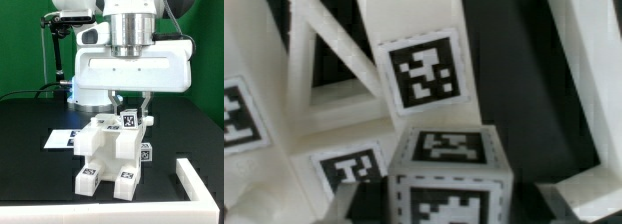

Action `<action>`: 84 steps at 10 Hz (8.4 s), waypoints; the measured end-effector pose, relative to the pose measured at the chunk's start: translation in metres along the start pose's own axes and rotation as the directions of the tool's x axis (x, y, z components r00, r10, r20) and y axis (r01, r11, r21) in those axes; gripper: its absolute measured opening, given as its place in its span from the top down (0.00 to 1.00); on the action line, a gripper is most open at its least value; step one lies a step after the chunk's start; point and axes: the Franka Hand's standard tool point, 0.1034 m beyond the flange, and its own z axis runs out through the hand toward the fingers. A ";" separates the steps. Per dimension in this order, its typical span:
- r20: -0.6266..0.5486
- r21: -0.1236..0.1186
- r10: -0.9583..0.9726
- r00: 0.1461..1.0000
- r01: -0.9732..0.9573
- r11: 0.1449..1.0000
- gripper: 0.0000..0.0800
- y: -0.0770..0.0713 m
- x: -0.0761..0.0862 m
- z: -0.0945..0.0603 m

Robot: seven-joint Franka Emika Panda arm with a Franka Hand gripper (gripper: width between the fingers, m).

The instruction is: Assemble chair

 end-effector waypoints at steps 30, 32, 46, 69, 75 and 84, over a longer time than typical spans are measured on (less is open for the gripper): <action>0.009 -0.047 -0.455 0.890 0.455 0.889 0.65 -0.002 0.000 0.003; -0.005 -0.046 -0.298 0.955 0.297 0.954 0.65 -0.003 0.001 0.003; 0.040 -0.057 -0.882 0.470 0.882 0.468 0.19 -0.013 0.001 0.002; -0.014 -0.075 -0.451 0.893 0.448 0.891 0.65 -0.009 0.008 0.003; -0.009 -0.070 -0.529 0.848 0.527 0.847 0.20 -0.010 0.008 0.002; 0.062 -0.077 -0.978 0.197 0.978 0.192 0.19 -0.014 0.005 0.002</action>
Offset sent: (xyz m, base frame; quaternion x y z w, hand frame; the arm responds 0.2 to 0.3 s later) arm 0.0063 0.0021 0.0011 -0.0044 -0.0073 -0.0976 0.9952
